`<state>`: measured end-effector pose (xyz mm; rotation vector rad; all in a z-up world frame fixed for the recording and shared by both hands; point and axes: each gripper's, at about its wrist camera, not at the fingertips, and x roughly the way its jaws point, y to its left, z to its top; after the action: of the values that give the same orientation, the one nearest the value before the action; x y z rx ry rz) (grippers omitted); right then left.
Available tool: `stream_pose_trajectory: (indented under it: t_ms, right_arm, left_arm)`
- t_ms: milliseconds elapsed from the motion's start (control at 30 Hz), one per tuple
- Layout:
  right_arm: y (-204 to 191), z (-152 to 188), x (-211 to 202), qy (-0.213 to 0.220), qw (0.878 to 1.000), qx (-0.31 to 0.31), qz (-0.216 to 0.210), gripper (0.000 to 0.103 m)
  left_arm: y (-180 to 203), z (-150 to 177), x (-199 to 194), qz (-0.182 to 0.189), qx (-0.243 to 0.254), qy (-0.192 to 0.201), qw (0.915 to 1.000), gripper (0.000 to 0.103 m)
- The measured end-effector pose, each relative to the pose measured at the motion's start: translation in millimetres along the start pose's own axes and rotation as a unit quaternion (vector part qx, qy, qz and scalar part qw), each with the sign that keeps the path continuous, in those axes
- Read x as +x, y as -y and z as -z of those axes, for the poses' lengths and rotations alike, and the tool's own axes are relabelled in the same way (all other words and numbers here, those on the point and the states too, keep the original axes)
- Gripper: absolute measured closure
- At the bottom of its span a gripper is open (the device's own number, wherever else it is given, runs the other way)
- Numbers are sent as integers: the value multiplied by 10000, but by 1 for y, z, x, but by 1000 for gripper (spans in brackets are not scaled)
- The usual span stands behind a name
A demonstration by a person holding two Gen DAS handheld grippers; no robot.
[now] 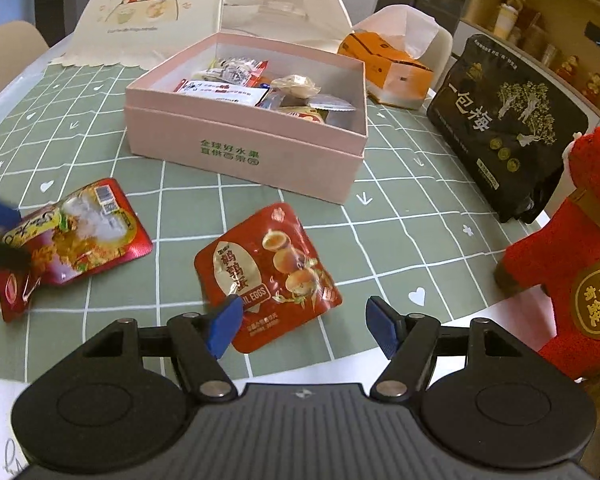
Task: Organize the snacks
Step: 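Lift the red pouch with the left tool and adjust its grip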
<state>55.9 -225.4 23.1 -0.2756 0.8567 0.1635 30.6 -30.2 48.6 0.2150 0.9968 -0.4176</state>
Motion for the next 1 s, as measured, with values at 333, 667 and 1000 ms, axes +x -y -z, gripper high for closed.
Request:
stream_pose_trajectory:
  t_ms: [333,667,1000]
  right_arm:
    - [16,7,-1,-229,9989,401,-91,35]
    - [14,12,2,-341,9981,489,-145,34]
    - [16,17,-1,-269,9978,553,-243,31]
  left_arm:
    - [22,4,10,148,429,-58,9990,24]
    - [-22,-8,18,-137,-506,-70,9986,22]
    - [-43,-16,38,16,-1150,-346,9928,5]
